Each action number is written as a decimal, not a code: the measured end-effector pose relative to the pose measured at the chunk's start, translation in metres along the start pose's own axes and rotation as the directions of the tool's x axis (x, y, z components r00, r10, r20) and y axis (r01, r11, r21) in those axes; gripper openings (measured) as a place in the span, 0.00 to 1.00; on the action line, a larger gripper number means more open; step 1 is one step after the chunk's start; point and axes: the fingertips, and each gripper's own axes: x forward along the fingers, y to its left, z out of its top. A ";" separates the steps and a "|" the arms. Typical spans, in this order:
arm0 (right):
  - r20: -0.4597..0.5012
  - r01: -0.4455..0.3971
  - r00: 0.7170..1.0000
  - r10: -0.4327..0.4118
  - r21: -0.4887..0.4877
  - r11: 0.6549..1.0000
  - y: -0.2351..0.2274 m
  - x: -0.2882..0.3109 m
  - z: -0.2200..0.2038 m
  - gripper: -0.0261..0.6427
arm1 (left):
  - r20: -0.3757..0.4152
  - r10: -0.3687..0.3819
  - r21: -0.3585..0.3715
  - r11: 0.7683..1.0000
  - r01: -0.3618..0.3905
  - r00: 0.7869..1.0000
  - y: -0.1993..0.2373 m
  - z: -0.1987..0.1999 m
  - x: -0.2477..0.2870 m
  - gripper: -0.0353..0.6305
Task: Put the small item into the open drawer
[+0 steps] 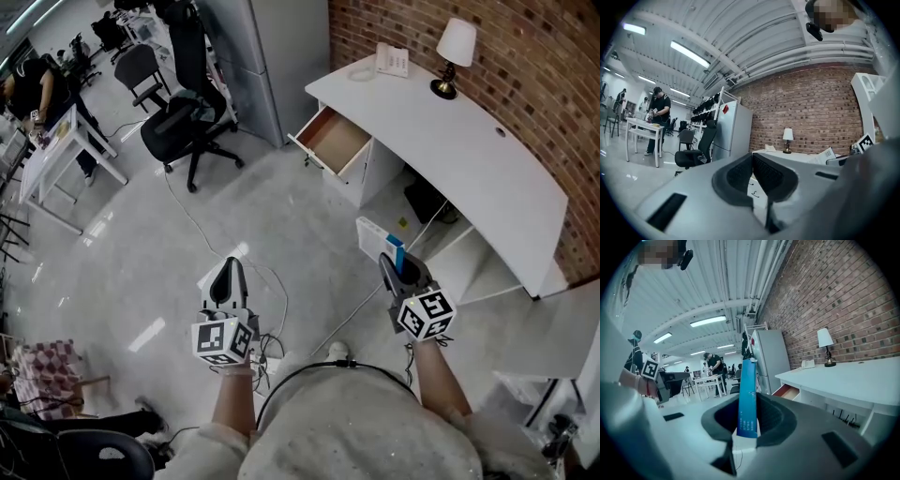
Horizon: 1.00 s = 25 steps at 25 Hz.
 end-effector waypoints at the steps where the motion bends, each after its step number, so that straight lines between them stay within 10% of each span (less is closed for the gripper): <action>1: -0.002 -0.002 1.000 0.002 0.002 1.000 -0.003 0.001 0.000 0.15 | -0.005 -0.003 -0.001 1.000 0.003 1.000 -0.003 -0.001 0.002 0.06; 25: -0.065 0.009 0.998 -0.009 0.003 1.000 -0.069 0.114 0.017 0.15 | -0.058 -0.070 -0.028 0.997 0.069 0.996 0.016 -0.014 0.161 0.06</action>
